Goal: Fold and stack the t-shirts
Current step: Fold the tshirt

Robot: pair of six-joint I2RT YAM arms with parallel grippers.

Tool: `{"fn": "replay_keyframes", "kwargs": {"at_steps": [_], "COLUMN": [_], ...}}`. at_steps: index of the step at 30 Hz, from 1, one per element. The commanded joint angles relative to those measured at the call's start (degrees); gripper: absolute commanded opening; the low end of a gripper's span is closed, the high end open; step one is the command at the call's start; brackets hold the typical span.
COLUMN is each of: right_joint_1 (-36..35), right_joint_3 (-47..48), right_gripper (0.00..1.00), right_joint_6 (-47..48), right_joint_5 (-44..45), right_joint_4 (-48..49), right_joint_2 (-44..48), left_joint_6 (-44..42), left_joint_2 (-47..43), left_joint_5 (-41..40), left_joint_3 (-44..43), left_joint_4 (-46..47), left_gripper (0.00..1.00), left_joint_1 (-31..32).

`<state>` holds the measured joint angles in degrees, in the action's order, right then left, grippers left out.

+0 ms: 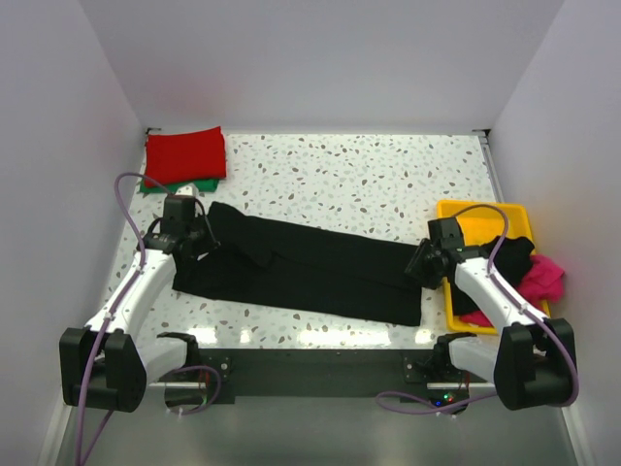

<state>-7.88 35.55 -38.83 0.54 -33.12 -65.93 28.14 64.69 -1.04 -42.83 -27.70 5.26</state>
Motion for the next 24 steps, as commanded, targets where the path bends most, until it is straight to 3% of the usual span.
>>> {"fn": "replay_keyframes", "kwargs": {"at_steps": [1,24], "right_joint_1": [-0.2,-0.2], "right_joint_3": [-1.8,-4.6], "right_gripper": [0.43,0.44], "right_joint_6": [-2.4,-3.4], "right_joint_5": [0.1,0.4], "right_joint_4": [-1.1,-1.8], "right_joint_2": [1.6,0.5], "left_joint_6": [0.7,0.7], "left_joint_2": [-0.6,-0.5], "left_joint_5": [0.8,2.3], "left_joint_3": [-1.5,-1.1], "left_joint_4": [2.0,2.7], "left_gripper": [0.03,0.03], "left_joint_1": [-0.4,-0.5]}}
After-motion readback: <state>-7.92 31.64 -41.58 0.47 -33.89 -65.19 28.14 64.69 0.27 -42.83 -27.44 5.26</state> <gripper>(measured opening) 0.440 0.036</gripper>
